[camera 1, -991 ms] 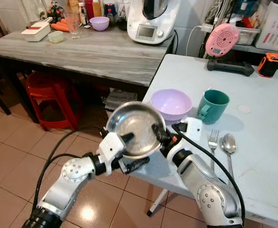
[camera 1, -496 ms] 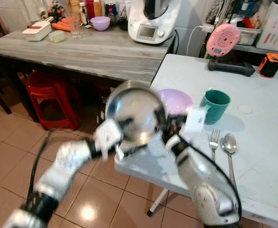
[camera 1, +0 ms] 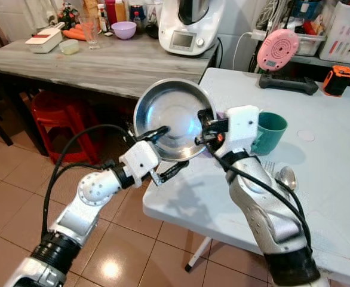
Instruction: Setting the table
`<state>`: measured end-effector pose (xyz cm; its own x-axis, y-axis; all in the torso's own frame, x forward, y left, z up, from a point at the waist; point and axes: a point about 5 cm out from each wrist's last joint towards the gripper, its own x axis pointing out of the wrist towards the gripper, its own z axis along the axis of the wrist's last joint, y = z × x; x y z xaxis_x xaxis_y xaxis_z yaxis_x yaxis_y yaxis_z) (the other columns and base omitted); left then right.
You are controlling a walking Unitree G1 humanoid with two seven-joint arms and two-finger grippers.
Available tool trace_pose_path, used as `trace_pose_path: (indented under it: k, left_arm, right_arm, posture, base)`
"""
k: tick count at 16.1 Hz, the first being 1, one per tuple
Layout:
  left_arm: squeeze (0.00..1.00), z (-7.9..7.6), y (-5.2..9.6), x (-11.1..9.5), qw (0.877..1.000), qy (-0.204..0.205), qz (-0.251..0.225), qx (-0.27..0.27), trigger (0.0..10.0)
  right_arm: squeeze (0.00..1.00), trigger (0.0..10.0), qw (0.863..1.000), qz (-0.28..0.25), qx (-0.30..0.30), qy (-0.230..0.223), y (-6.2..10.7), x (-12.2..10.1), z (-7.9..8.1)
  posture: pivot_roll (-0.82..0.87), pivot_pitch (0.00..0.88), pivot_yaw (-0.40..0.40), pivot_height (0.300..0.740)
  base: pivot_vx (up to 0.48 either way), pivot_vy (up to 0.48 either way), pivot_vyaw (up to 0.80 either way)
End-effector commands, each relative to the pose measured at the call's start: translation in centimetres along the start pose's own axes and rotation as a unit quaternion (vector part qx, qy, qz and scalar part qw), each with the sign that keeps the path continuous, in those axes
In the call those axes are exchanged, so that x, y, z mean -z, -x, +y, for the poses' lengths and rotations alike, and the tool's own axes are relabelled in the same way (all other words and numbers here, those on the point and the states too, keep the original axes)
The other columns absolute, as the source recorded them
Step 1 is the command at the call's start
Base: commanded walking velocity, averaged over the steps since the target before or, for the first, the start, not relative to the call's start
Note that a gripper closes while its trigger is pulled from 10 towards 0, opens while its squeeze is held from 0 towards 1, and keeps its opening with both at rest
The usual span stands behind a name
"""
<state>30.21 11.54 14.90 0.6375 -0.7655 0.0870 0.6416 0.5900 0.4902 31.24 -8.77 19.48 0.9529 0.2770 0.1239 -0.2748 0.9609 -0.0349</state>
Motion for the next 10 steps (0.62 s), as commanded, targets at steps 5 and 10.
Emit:
trace_pose_path:
  k: [5,10]
  left_arm:
    - [0.00,5.8,5.2,0.3,0.971,-0.008,0.001,-0.239,10.0]
    - [0.00,6.7,5.7,0.4,0.961,0.013,0.005,-0.276,10.0]
  right_arm:
    - [0.00,0.0,0.942,0.063,0.248,0.217,0.6,1.2,-11.8]
    - [0.00,0.0,0.952,0.028,0.227,0.203,0.3,1.3,-11.0]
  posture:
    - [0.00,0.000,0.014,0.740]
    - [0.00,0.000,0.018,0.740]
  base:
    - [0.000,0.000,0.00]
    - [0.000,0.000,0.00]
